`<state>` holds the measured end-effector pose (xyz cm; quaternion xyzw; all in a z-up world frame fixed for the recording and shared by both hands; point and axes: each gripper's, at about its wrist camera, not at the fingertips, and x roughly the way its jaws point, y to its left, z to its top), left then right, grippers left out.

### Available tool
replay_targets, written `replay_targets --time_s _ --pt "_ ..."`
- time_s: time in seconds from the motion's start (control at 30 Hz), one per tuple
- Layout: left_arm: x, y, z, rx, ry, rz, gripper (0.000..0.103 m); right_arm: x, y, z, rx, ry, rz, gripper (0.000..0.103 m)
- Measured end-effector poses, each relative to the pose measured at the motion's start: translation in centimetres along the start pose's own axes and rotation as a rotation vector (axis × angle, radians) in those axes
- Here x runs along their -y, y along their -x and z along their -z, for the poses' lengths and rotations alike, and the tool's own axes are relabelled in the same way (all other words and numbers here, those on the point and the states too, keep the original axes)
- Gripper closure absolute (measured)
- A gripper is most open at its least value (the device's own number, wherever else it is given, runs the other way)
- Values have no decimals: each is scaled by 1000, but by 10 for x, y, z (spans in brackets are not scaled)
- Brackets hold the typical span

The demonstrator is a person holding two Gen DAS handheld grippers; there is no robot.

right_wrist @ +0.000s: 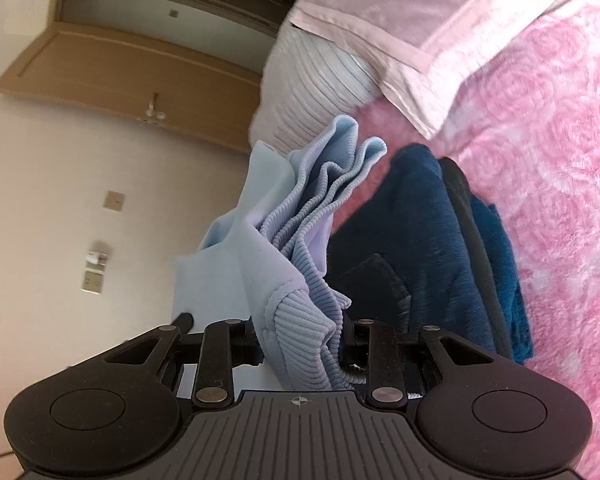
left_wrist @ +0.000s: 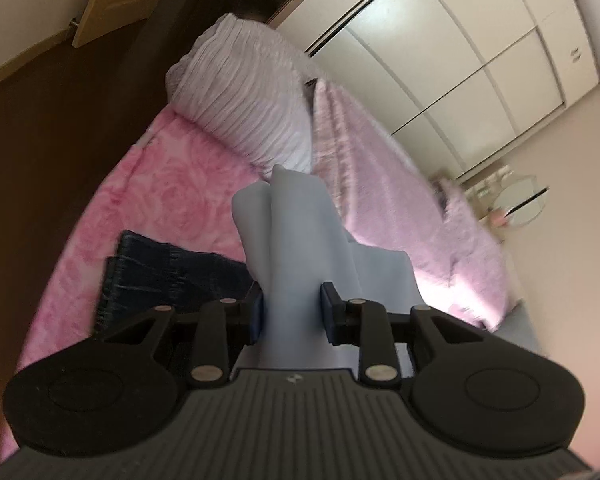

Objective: Fold clothes
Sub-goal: 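Lift the folded sweatshirt with both grippers and carry it toward the jeans stack, then lower the sweatshirt onto the dark jeans stack with both grippers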

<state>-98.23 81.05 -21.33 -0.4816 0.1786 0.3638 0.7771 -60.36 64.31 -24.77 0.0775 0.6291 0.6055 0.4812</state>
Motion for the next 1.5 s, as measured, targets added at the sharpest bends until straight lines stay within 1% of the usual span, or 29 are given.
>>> replay_targets --time_s 0.03,0.07,0.1,0.13,0.17,0.2,0.23,0.3,0.37,0.43,0.5,0.53,0.6,0.67,0.7,0.73,0.77,0.8,0.87,0.93,1.03,1.1,1.17,1.23,1.27,1.3,1.4,1.43,1.5 --pt "-8 -9 1 -16 -1 -59 75 5 -6 0 2 15 34 55" --pt "-16 -18 3 -33 -2 -118 74 10 -13 -1 1 33 90 48" --pt "-24 -21 4 -38 4 -152 72 15 -19 -1 0 50 170 48" --pt "-30 -21 6 -33 16 -164 70 19 -21 0 1 62 238 47" --pt "-34 -17 7 -20 31 -160 68 22 -21 2 1 72 296 48" --pt "-35 -9 7 -3 34 -162 67 23 -17 4 13 85 328 48" --pt "-33 0 8 12 28 -181 67 20 -9 7 34 108 336 48" --pt "-27 18 10 45 -2 -246 69 10 8 15 79 178 347 48" --pt "-18 39 16 63 -42 -286 71 -3 18 23 99 264 355 48" --pt "-11 50 27 33 -28 -262 71 -12 23 30 104 335 359 48" --pt "-8 56 40 -8 -1 -230 66 -7 18 34 80 317 348 48" --pt "-8 55 48 -23 10 -227 66 -1 14 34 73 275 341 48" --pt "-9 53 61 -44 35 -234 58 12 6 32 68 178 324 48" --pt "-16 51 70 -43 82 -242 59 21 -1 33 66 121 302 48" --pt "-21 49 73 -40 107 -231 64 22 -5 34 57 118 295 48" --pt "-25 45 75 -42 126 -211 73 23 -9 37 43 129 291 53" --pt "-26 42 74 -45 129 -202 85 21 -12 40 33 150 300 86" --pt "-26 40 71 -46 119 -202 90 17 -15 44 28 181 321 87" --pt "-24 36 66 -50 97 -199 93 8 -17 50 23 237 356 91" --pt "-24 34 60 -58 71 -195 93 1 -14 53 18 253 369 93" --pt "-30 29 59 -77 43 -203 93 -5 -8 62 6 231 367 94" --pt "-34 29 61 -85 54 -198 86 -5 -11 68 16 250 398 93" --pt "-31 37 61 -76 55 -214 81 -2 -18 67 19 254 420 87" --pt "-17 50 56 -34 -3 -260 82 -10 -16 67 28 278 444 82" --pt "-10 57 54 -11 -39 -285 85 -19 -12 68 42 318 468 79" --pt "-5 59 55 -6 -71 -298 88 -28 -9 70 56 357 491 78" --pt "6 50 65 -35 -163 -307 97 -57 -5 82 107 469 589 78" --pt "9 47 68 -45 -194 -310 98 -65 -7 88 106 505 590 78" --pt "16 41 74 -65 -255 -315 102 -78 -15 101 78 577 552 78"
